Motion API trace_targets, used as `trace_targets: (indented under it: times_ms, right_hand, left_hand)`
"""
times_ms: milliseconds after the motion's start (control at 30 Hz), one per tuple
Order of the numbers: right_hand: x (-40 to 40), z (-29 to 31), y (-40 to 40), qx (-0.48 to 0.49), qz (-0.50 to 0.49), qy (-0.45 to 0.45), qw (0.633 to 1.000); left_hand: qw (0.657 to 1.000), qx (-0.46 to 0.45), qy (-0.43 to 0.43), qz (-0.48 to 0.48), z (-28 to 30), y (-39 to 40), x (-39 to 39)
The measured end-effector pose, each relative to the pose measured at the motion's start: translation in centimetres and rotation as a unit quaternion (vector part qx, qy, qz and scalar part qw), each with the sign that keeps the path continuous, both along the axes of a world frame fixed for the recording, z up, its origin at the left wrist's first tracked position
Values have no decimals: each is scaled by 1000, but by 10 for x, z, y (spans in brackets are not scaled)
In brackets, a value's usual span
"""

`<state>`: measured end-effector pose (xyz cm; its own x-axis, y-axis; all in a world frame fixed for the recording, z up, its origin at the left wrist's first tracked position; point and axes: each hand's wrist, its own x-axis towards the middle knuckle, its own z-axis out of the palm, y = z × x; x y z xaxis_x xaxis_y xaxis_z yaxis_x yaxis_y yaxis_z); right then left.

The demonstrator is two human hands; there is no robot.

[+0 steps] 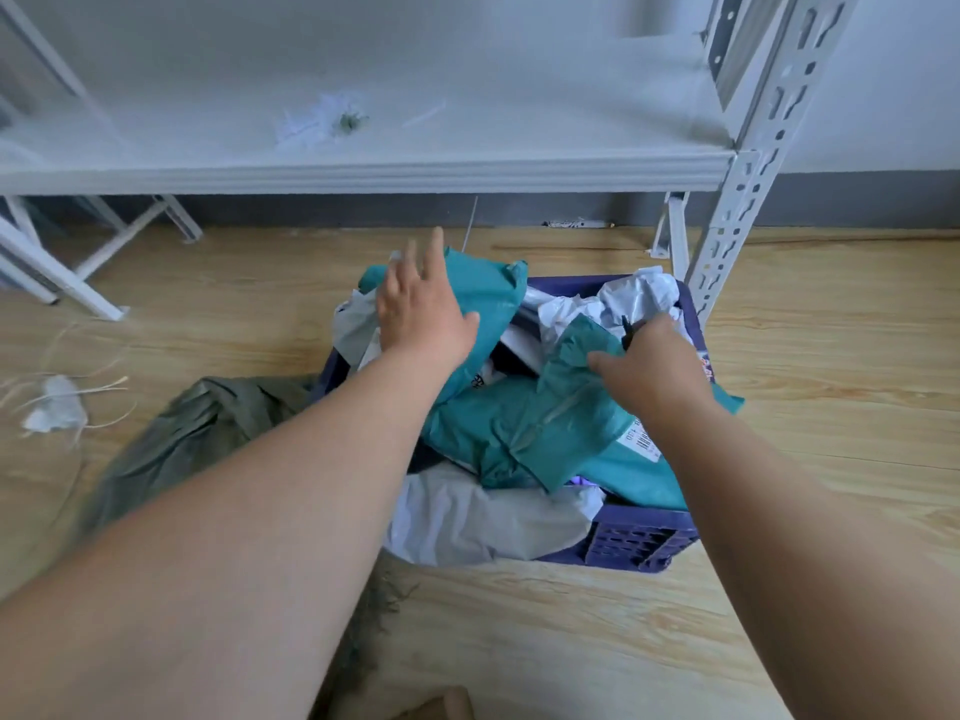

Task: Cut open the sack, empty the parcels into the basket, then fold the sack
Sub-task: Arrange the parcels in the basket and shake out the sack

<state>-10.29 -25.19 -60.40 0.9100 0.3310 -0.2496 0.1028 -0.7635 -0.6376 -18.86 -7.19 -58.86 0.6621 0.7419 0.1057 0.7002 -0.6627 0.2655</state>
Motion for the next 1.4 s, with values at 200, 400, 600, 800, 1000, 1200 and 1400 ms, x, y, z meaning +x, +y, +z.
trace_targets:
  times_ms: [200, 400, 600, 800, 1000, 1200, 1400]
  right_hand:
    - [-9, -2, 22, -60, 91, -9, 994]
    - [-21, -31, 27, -152, 135, -49, 978]
    - [-35, 0, 46, -85, 129, -49, 987]
    - [-72, 37, 68, -175, 328, -24, 928]
    - [-94, 21, 67, -283, 421, 8, 861]
    - [-107, -19, 63, -306, 370, -83, 873]
    - [-104, -43, 66, -239, 265, -133, 925]
  left_hand:
    - [963, -164, 124, -176, -14, -10, -9]
    - [955, -96, 226, -167, -42, 2, -7]
    - [973, -170, -77, -137, -41, -13, -58]
    - [937, -153, 236, -205, -22, -16, -127]
    - [958, -32, 212, -192, -83, -26, -116]
    - [944, -54, 222, -238, -81, -1, -100]
    - [965, 17, 178, -190, -94, 1, -92]
